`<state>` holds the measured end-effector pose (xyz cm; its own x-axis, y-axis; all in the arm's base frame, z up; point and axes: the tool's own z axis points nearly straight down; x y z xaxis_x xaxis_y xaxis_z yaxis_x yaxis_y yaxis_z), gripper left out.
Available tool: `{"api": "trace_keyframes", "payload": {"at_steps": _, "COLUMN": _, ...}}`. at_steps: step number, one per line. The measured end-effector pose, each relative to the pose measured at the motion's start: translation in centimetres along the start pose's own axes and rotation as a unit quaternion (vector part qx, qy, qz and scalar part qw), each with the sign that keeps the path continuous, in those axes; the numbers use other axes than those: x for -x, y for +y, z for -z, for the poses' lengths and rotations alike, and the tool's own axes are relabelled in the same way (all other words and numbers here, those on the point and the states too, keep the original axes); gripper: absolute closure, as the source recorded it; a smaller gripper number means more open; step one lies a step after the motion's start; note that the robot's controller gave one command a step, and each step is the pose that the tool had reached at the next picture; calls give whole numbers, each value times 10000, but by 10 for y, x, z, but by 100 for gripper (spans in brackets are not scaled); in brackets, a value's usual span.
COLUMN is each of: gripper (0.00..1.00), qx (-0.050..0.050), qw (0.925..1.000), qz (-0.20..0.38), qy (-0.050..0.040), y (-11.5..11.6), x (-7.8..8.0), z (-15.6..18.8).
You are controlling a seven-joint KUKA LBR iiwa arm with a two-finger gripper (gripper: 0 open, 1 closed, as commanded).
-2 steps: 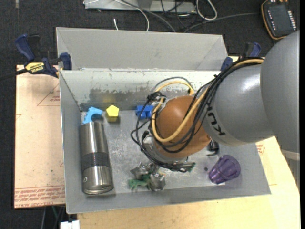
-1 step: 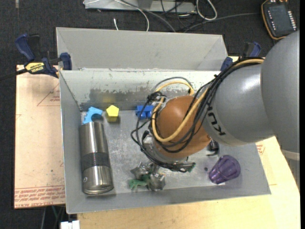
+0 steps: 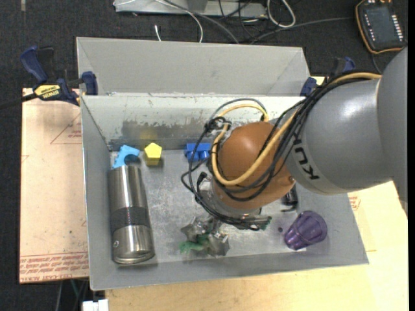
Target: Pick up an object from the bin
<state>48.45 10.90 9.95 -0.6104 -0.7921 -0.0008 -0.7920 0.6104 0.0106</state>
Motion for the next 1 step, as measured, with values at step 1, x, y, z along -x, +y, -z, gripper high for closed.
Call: {"api": "trace_keyframes", "payload": {"at_steps": 1, "gripper": 100, "qx": -19, "qw": 10000, "qz": -9, "qy": -27, "y": -1, "x": 2, "z": 34}}
